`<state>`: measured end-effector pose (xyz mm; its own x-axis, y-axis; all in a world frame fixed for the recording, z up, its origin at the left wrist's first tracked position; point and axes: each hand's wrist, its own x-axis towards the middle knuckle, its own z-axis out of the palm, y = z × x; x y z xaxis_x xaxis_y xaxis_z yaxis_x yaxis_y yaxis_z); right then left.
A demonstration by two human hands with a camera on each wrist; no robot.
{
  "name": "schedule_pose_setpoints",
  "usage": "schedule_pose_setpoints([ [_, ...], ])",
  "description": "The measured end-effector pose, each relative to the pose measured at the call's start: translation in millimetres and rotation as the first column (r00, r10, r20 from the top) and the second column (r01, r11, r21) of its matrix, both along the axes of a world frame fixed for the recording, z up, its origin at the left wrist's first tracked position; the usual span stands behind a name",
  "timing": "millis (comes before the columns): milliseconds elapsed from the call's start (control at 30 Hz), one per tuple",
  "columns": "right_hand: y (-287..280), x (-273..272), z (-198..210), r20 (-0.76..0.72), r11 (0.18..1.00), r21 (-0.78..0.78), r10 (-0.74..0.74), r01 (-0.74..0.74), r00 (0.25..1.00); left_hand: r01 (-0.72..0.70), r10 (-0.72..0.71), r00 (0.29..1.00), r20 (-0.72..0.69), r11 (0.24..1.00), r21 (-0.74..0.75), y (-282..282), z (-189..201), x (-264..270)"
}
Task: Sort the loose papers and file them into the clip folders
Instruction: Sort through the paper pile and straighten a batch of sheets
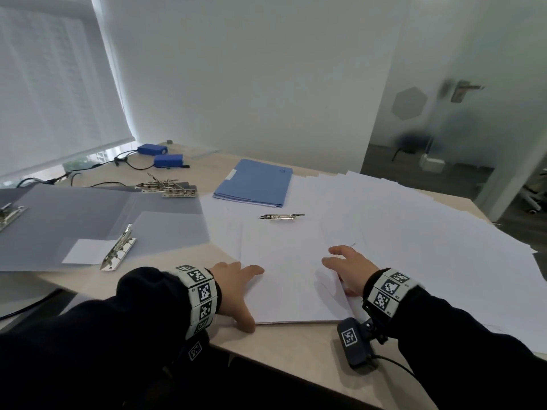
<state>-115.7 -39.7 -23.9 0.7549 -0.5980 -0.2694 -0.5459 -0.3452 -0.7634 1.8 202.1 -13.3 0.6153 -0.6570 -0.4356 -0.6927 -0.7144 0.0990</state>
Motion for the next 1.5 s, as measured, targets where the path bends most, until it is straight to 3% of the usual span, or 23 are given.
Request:
schedule_pose_setpoints([
  [400,-1,1,2,-0.020,0.998,0.028,0.052,-0.052,0.998,-0.029,0.029,0.999,0.022,1.000,-0.006,0,0,-1],
  [667,-3,1,5,0.055,0.971,0.196,-0.149,0.136,0.987,-0.040,0.040,0.999,0.016,0.999,-0.008,-2,-2,-3],
  [867,0,1,11,0.030,0.974,0.199,-0.119,0.110,0.992,-0.036,0.035,0.999,0.008,0.999,0.011,-1,-1,-3],
  [1033,4,-1,17,0.060,0.916,0.370,-0.191,0.156,0.980,-0.030,0.030,1.000,0.006,1.000,0.006,0,-2,-1],
  [1500,12,-5,21,0.056,0.913,0.387,-0.160,0.126,0.986,-0.039,0.039,0.999,0.024,0.999,-0.003,0,0,0],
])
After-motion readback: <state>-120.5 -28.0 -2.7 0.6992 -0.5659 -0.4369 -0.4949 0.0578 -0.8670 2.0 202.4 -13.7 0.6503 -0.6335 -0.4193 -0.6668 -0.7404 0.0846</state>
